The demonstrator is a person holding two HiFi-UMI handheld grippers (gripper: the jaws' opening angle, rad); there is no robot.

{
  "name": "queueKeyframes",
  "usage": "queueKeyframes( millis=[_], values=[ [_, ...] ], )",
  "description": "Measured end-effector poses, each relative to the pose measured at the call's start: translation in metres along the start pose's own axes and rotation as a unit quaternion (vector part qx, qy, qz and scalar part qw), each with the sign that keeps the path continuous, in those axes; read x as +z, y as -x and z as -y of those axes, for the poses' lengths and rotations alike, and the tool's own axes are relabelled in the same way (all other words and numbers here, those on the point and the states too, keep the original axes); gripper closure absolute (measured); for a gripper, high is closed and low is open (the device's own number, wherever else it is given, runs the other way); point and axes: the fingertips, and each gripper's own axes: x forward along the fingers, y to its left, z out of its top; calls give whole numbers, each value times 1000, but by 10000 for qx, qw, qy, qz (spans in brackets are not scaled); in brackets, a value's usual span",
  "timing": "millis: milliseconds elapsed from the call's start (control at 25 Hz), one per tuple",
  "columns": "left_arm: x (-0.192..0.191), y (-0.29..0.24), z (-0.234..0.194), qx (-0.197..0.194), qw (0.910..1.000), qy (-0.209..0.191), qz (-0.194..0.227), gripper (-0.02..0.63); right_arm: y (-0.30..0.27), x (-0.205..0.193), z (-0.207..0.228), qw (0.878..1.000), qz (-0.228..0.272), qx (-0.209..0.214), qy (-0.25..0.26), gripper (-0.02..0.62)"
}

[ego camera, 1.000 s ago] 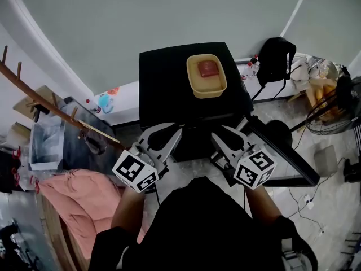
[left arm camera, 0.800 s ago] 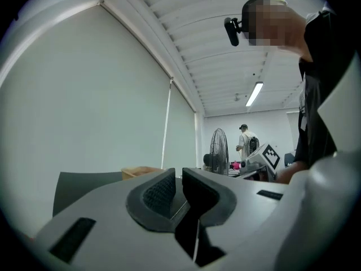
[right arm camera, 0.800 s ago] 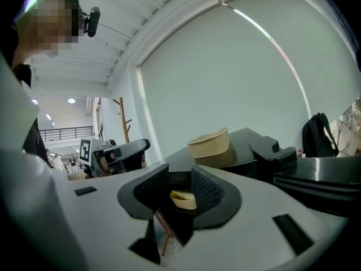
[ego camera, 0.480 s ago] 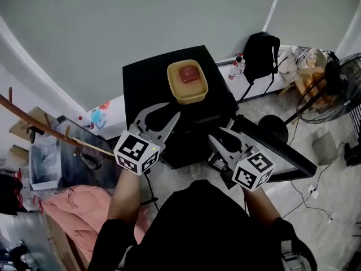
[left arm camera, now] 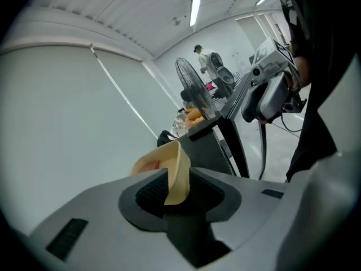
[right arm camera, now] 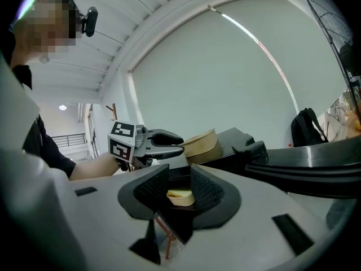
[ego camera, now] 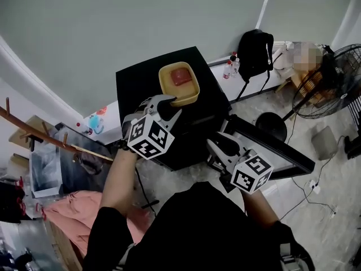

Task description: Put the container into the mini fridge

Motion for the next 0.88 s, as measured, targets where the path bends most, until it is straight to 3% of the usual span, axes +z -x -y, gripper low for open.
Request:
queueKeyframes(
  millis=[240,360,440,680,880],
  values=[
    [-3,-7,1,-104,9978,-578,-317,477,-2,0,1,10000,42,12,-60,463],
    [-9,-12,4,-147,9884,-1328,-725,491,-3,-3,1,10000,-8,24,-36,463],
    [-11,-13,7,-248,9828,-1583,-921,510,-3,-5,-1,10000,-47,35,26,465],
    [-7,-8,9,-583,9848,-1406,-831,535,-9,-11,-5,9997,-49,110,-215,477],
    [-4,8,27,-746,9867,-1300,-628,539,-11,-22,-10,9951,4,217,-964,479]
  ],
)
